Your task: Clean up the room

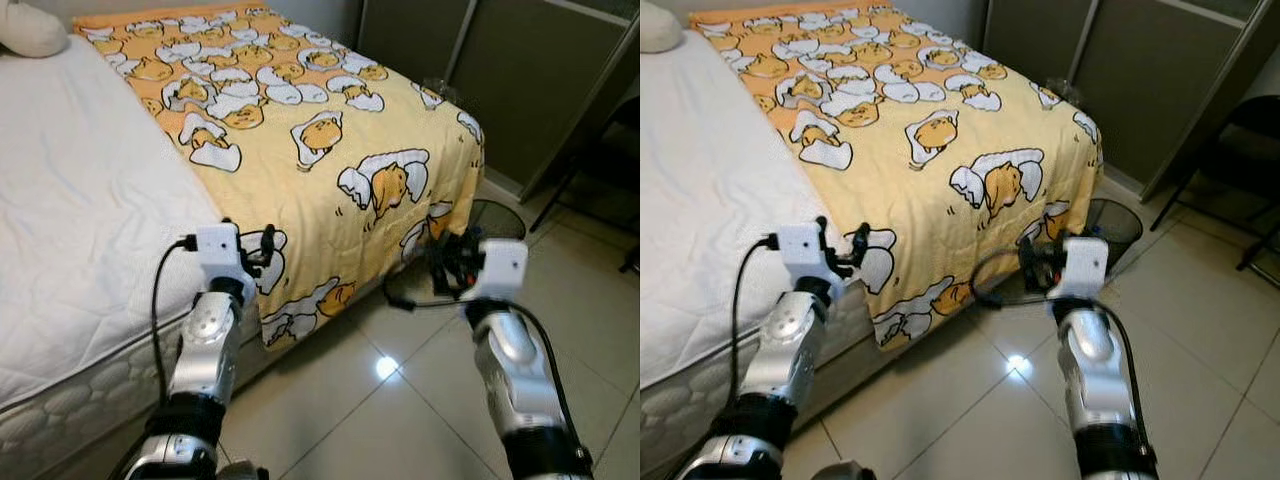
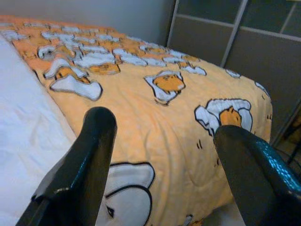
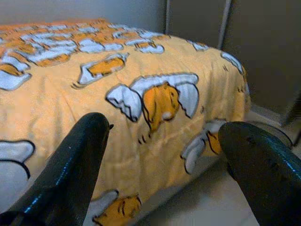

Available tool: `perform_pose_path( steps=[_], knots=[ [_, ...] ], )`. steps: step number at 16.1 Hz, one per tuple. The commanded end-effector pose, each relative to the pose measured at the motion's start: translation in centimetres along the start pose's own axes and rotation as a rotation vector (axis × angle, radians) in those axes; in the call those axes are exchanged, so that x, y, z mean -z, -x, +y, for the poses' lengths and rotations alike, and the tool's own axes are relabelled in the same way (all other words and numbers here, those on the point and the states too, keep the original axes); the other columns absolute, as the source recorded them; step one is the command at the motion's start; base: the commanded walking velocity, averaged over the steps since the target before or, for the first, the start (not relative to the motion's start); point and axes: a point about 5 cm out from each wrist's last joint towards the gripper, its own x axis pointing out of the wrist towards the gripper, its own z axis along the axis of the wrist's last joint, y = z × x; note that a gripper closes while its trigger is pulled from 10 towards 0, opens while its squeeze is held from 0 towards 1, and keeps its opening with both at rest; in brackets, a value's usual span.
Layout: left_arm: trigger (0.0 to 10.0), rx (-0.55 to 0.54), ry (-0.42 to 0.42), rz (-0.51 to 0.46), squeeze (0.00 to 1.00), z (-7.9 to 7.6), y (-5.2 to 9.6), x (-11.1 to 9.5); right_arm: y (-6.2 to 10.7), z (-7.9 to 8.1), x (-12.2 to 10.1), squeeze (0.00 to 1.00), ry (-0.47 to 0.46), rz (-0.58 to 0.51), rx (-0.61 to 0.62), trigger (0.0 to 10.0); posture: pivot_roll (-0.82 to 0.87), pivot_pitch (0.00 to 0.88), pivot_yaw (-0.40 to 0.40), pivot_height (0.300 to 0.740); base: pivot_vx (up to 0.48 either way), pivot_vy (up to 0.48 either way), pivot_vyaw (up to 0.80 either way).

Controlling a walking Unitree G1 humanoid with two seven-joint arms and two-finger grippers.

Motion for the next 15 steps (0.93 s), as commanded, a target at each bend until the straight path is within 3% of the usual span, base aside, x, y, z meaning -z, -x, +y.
perform_pose_path(
  steps=[1,3,6,10,15],
  knots=[
    [10.0,0.006,-0.029,-0.006,0.0,-0.2,0.1,-0.2,0.0,-0.3,-0.7,0.0,0.024,-0.03,0.018,10.0,-0.02,0.0,-0.046,0.74,0.0,0.0,0.0],
    [10.0,0.002,-0.044,-0.02,0.0,-0.3,-0.1,-0.5,0.0,-0.3,-0.7,0.0,0.02,-0.034,0.021,10.0,-0.03,0.0,-0.043,0.74,0.0,0.0,0.0],
    [10.0,0.013,-0.154,-0.013,0.0,-0.2,-0.1,-1.0,-0.2,-0.2,-1.3,0.0,0.038,-0.047,0.016,10.0,-0.03,0.0,-0.05,0.74,0.0,0.0,0.0],
    [10.0,0.078,-0.116,-0.047,0.0,-0.7,-0.2,-1.6,-0.3,-0.2,-1.4,0.0,0.047,-0.049,0.012,10.0,-0.03,0.0,-0.053,0.74,0.0,0.0,0.0],
    [10.0,0.08,-0.133,0.013,0.0,-1.1,-0.6,-1.1,-0.8,0.4,-1.7,0.0,0.039,-0.041,-0.003,10.0,-0.04,0.0,-0.047,0.74,0.0,0.0,0.0]
  ],
)
